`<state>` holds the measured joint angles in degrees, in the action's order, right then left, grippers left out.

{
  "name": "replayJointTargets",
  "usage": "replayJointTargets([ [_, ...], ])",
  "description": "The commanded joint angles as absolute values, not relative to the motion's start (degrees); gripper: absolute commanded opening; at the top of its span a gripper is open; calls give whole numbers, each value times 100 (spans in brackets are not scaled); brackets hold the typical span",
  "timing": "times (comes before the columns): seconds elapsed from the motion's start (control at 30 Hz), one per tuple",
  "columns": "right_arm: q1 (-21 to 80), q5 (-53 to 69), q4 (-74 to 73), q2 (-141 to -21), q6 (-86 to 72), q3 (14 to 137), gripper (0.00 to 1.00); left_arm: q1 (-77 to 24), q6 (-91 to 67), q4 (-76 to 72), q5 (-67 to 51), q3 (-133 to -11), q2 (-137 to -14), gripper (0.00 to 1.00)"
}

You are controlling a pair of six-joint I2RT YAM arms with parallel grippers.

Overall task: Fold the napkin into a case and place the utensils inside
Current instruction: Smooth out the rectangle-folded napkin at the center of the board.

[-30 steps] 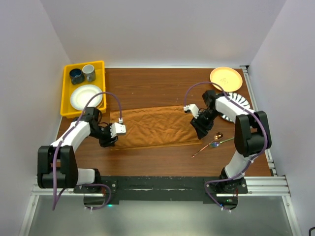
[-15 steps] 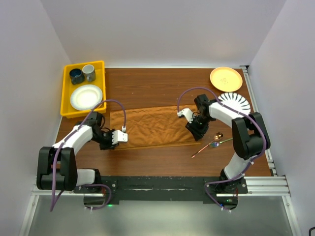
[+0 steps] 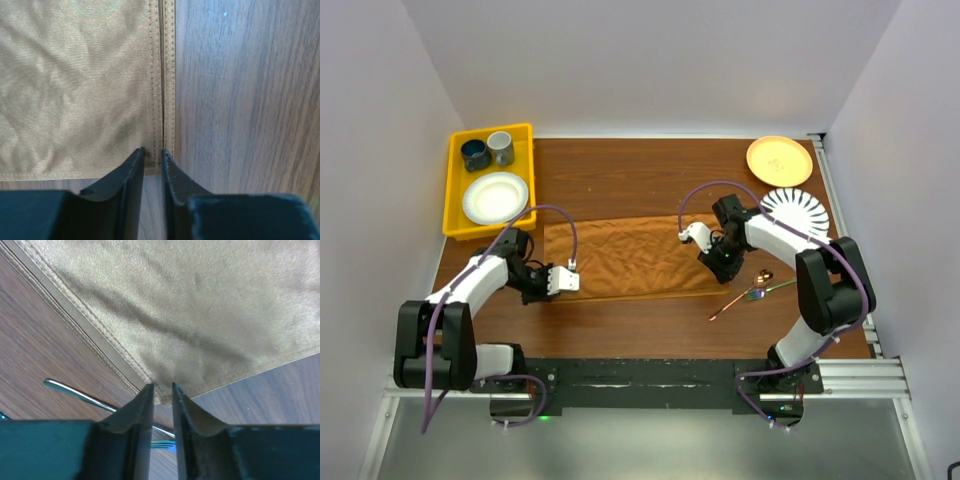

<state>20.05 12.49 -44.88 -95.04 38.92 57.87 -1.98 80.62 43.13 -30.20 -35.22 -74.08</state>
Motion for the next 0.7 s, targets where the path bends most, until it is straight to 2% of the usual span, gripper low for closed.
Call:
replayJointTargets([
  [0.0,2092,1134,-4377,-9282,3832,5836,16,-220,8183,4298,-3006,-3489,-7260,18],
  [0.07,2109,1195,-4438,-9246,3832,5888,9,-220,8157,4315,-3015,-3489,-7199,14],
  [0.1,2118,1204,-4517,-9203,3832,5906,1,-220,8148,4315,-3015,-3481,-7155,12],
  [0.17,2118,1195,-4570,-9150,3867,5906,0,-220,8139,4342,-3015,-3489,-7111,10],
  [0.27,2127,1152,-4763,-9027,3981,5871,11,-220,8112,4359,-3006,-3489,-7066,11],
  [0.3,2127,1099,-4746,-8983,3955,5836,24,-220,8112,4368,-3006,-3489,-7066,13],
  [0.37,2109,1029,-4720,-8938,3850,5792,32,-220,8069,4359,-2997,-3489,-7066,15],
  [0.67,1670,1257,-4878,-9140,2927,5994,35,-150,7629,4465,-3111,-3595,-6741,31],
])
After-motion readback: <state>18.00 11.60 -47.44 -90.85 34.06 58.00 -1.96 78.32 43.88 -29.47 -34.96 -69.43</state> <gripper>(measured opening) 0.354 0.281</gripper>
